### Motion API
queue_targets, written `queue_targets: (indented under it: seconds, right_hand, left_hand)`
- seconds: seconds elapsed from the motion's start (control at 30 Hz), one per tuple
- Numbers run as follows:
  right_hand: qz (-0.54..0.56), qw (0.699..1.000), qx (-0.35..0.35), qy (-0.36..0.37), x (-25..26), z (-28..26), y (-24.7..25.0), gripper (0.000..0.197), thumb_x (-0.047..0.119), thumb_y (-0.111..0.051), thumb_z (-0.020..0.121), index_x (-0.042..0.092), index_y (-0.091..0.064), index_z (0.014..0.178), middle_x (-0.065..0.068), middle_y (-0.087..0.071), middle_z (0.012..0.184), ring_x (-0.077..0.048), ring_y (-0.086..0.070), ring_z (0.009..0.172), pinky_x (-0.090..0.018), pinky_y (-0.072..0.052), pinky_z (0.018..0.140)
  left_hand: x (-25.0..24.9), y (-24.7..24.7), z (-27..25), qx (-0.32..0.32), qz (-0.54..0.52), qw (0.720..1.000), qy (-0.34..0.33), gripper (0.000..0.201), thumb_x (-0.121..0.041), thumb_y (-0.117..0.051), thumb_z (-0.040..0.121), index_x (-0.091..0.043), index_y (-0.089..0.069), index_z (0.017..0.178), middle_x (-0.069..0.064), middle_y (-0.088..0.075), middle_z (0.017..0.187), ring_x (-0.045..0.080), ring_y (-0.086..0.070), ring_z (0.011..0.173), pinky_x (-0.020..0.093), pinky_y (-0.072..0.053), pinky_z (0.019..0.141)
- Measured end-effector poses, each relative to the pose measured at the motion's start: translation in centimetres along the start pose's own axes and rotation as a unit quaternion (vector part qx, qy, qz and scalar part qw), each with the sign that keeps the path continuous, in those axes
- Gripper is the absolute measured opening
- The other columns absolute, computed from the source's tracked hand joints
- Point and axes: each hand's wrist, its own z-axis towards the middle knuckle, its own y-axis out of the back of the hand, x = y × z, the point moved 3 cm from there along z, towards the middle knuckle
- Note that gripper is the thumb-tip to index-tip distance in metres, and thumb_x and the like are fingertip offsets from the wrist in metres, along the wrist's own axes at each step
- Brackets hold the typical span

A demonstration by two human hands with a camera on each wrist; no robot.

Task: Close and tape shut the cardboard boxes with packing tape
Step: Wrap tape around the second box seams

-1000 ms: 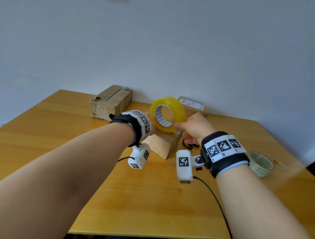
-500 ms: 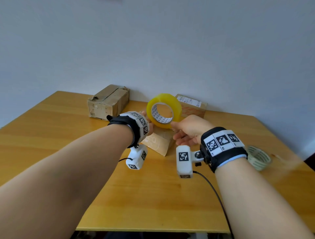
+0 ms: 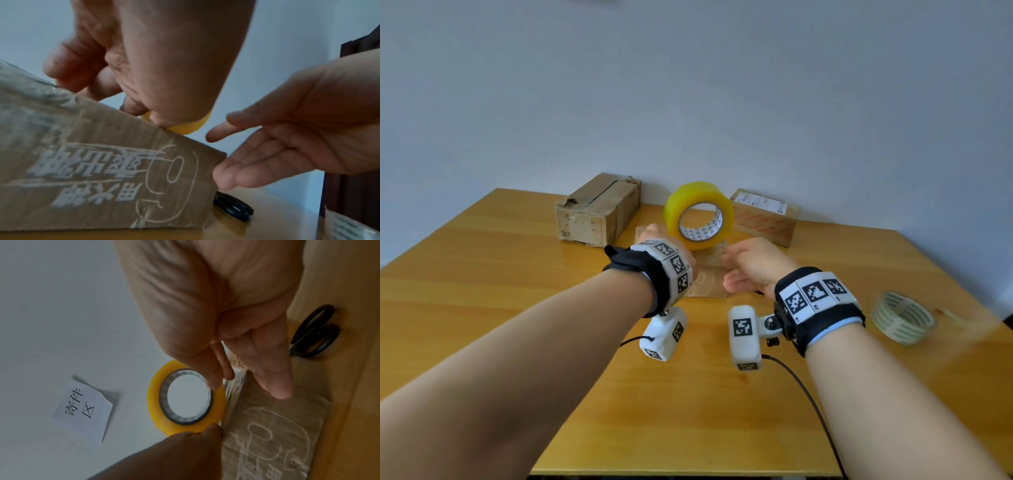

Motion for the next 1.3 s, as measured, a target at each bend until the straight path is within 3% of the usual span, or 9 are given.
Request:
queue_targets:
  seconds: [0.1, 0.3, 0.47, 0.6, 0.73, 0.93, 1.03, 1.17, 1.3]
  right_hand:
    - [-0.01, 1.0, 0.004, 0.0, 0.2, 1.0, -0.2, 0.043, 0.014, -0.066, 0.099, 0.006, -0.056, 0.14, -0.027, -0.071, 0.1, -0.035, -0.075, 0.087, -0.043, -0.064, 0.081]
    - [-0.025, 1.0, 0.003, -0.008, 0.0, 2.0, 0.1, 0.038, 0.006, -0.056, 0.104, 0.009, -0.056, 0.141, -0.029, -0.07, 0.109, -0.035, -0.073, 0.092, -0.037, -0.064, 0.071]
    - [-0.033, 0.999, 0.013, 0.0, -0.1, 3.3, -0.7, 0.052, 0.008, -0.06, 0.102, 0.017, -0.048, 0.151, -0.023, -0.067, 0.11, -0.036, -0.071, 0.104, -0.042, -0.063, 0.086]
    - [-0.029, 0.999, 0.012, 0.001, -0.3, 3.8, -0.4, 0.049, 0.01, -0.058, 0.103, 0.019, -0.047, 0.15, -0.023, -0.064, 0.11, -0.036, -0.071, 0.101, -0.041, -0.062, 0.084]
    - [0.016, 0.997, -0.063, -0.046, -1.1, 4.6, 0.8, 0.024, 0.003, -0.044, 0.106, 0.005, -0.053, 0.129, -0.02, -0.067, 0.09, -0.026, -0.07, 0.065, -0.04, -0.064, 0.072]
    - [-0.252, 0.953, -0.158, -0.058, -2.4, 6.0, 2.9, 0.029, 0.008, -0.047, 0.1, 0.009, -0.052, 0.071, -0.013, -0.059, 0.082, -0.028, -0.056, 0.074, -0.033, -0.046, 0.064]
    - [-0.348, 0.927, -0.116, -0.074, -3.8, 6.3, 2.5, 0.016, 0.01, -0.051, 0.1, 0.006, -0.063, 0.091, -0.008, -0.057, 0.083, -0.025, -0.057, 0.078, -0.032, -0.045, 0.066]
    - [-0.386, 0.914, -0.105, -0.073, -4.6, 6.7, 1.8, 0.004, 0.015, -0.06, 0.099, 0.016, -0.063, 0.102, -0.012, -0.065, 0.097, -0.029, -0.062, 0.094, -0.029, -0.041, 0.058]
    - [-0.398, 0.899, -0.15, -0.099, -5.7, 7.2, 1.9, 0.044, 0.027, -0.066, 0.095, 0.009, -0.059, 0.135, -0.017, -0.065, 0.125, -0.034, -0.064, 0.112, -0.036, -0.049, 0.08]
  left_hand:
    - [0.5, -0.3, 1.1, -0.057, -0.023, 0.997, 0.036, 0.026, -0.04, -0.038, 0.1, -0.014, -0.042, 0.104, 0.006, -0.035, 0.119, 0.029, -0.033, 0.122, 0.04, -0.032, 0.099]
    - [2.2, -1.9, 5.1, -0.098, -0.028, 0.995, -0.014, 0.095, -0.074, -0.012, 0.072, -0.02, -0.045, 0.143, 0.008, -0.034, 0.145, 0.031, -0.022, 0.138, 0.049, -0.023, 0.116]
    - [3.3, -0.9, 3.3, -0.07, -0.003, 0.996, -0.051, 0.066, -0.058, -0.026, 0.1, -0.019, -0.025, 0.153, 0.008, -0.025, 0.154, 0.031, -0.022, 0.142, 0.047, -0.026, 0.116]
    - [3.4, 0.1, 3.4, -0.048, -0.011, 0.997, -0.065, 0.053, -0.045, -0.032, 0.101, -0.019, -0.036, 0.147, 0.008, -0.029, 0.151, 0.029, -0.027, 0.139, 0.044, -0.029, 0.109]
    - [3.8, 1.2, 3.6, -0.013, 0.007, 0.997, -0.076, 0.047, -0.031, -0.041, 0.097, -0.018, -0.046, 0.142, 0.007, -0.038, 0.145, 0.028, -0.04, 0.132, 0.04, -0.039, 0.099]
    - [5.7, 2.8, 4.3, -0.055, -0.129, 0.983, -0.118, 0.026, -0.026, -0.059, 0.093, -0.023, -0.071, 0.115, -0.004, -0.064, 0.11, 0.022, -0.057, 0.112, 0.035, -0.045, 0.092]
    - [6.0, 2.0, 4.8, -0.054, -0.247, 0.96, -0.117, 0.024, -0.02, -0.073, 0.086, -0.023, -0.075, 0.11, -0.012, -0.064, 0.078, 0.007, -0.06, 0.077, 0.028, -0.045, 0.075]
    - [5.7, 1.4, 4.7, -0.034, -0.348, 0.929, -0.122, 0.022, -0.022, -0.085, 0.076, -0.021, -0.077, 0.096, -0.004, -0.073, 0.084, 0.007, -0.067, 0.076, 0.017, -0.047, 0.063]
    - [4.8, 0.8, 4.2, -0.009, -0.364, 0.923, -0.125, 0.032, -0.024, -0.087, 0.073, -0.02, -0.068, 0.097, 0.002, -0.071, 0.092, 0.015, -0.072, 0.078, 0.026, -0.058, 0.068]
